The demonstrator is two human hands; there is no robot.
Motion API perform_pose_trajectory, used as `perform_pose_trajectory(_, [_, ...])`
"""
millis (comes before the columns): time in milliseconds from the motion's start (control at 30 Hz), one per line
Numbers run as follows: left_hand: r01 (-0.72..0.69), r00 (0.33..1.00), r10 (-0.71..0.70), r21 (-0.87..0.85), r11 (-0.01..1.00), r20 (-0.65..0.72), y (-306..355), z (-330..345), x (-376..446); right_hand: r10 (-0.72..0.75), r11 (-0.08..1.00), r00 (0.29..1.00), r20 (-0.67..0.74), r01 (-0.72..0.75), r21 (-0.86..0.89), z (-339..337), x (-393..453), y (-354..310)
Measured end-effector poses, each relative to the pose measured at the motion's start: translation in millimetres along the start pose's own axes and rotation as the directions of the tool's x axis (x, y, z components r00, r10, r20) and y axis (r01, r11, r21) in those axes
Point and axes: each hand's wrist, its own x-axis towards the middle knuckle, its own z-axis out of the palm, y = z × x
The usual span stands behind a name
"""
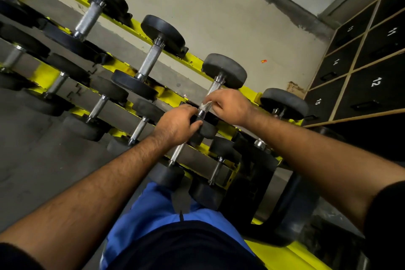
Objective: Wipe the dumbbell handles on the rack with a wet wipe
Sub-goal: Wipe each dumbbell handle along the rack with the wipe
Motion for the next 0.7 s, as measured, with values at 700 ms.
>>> perform_pose_trajectory(700, [-0.051, 0.998, 0.050, -0.025, 0.998, -0.034, 156, 110, -27, 0.490, 0.790, 0.837, -0.245, -0.307, 0.530, 8, -196, 91])
